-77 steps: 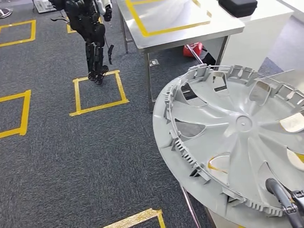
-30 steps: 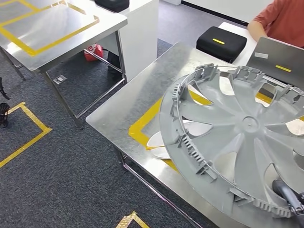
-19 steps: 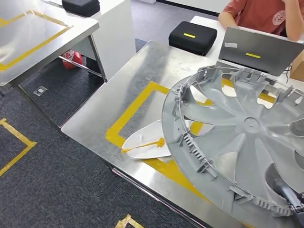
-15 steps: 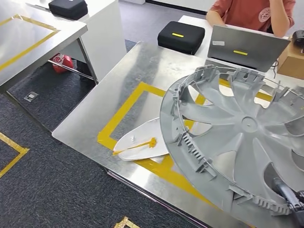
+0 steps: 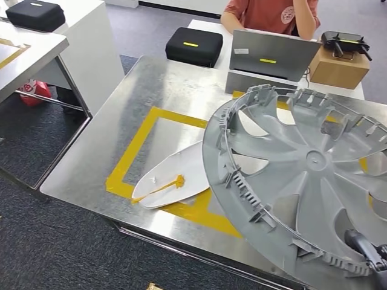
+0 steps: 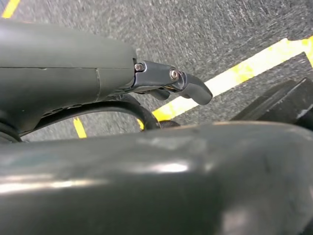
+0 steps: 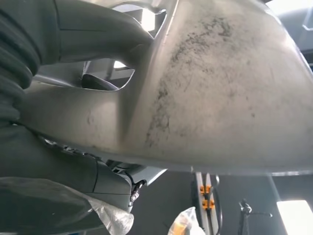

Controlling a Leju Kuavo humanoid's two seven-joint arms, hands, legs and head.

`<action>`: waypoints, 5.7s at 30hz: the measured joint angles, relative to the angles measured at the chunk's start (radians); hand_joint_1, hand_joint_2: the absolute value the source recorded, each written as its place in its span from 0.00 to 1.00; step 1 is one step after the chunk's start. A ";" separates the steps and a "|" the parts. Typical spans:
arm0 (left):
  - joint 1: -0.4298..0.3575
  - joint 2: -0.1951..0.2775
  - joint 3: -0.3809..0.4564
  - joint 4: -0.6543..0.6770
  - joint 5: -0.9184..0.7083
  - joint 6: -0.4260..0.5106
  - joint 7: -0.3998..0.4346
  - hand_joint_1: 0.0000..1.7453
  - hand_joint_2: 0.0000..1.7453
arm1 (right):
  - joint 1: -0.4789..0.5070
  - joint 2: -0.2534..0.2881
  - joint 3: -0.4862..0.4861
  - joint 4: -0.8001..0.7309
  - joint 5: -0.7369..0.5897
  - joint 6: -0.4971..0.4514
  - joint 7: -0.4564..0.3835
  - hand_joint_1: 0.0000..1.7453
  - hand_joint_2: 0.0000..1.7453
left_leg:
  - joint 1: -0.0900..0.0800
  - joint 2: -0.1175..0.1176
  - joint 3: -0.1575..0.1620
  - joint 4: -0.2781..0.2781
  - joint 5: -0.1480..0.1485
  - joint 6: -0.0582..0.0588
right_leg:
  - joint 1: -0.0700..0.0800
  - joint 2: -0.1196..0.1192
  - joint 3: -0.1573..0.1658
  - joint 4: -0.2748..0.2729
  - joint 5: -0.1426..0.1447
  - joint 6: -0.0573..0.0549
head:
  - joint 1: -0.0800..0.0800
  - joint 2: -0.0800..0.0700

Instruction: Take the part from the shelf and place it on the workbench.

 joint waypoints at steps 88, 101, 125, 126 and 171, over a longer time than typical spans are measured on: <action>-0.004 0.015 0.000 0.014 0.026 -0.002 0.001 0.00 0.00 | -0.082 -0.112 -0.179 0.412 0.000 0.000 -0.077 1.00 1.00 | -0.012 -0.039 -0.008 0.015 -0.002 -0.022 | 0.012 0.042 0.153 -0.267 0.118 -0.032 | -0.007 0.000; -0.004 0.015 0.000 0.019 0.016 0.016 0.009 0.00 0.00 | -0.089 -0.108 -0.187 0.457 0.000 0.000 -0.102 1.00 1.00 | -0.012 -0.039 -0.008 0.015 -0.002 -0.022 | 0.012 0.042 0.153 -0.267 0.118 -0.032 | -0.007 0.000; -0.004 0.023 0.000 0.019 -0.040 0.045 0.043 0.00 0.00 | -0.166 -0.087 -0.137 0.547 0.000 0.000 0.009 1.00 1.00 | -0.012 -0.039 -0.009 0.015 -0.002 -0.022 | 0.013 0.042 0.153 -0.267 0.118 -0.032 | -0.007 0.000; -0.004 0.023 0.000 0.019 -0.042 0.047 0.045 0.00 0.00 | -0.173 -0.087 -0.117 0.552 0.000 0.000 0.036 1.00 1.00 | -0.012 -0.039 -0.009 0.015 -0.002 -0.022 | 0.013 0.042 0.153 -0.267 0.118 -0.032 | -0.007 0.000; -0.019 0.031 0.000 0.012 -0.126 0.029 0.074 0.00 0.00 | -0.363 -0.320 0.373 0.757 0.001 -0.001 0.473 0.00 0.00 | -0.011 -0.039 -0.009 0.015 -0.002 -0.022 | 0.012 0.042 0.152 -0.266 0.118 -0.032 | -0.007 0.000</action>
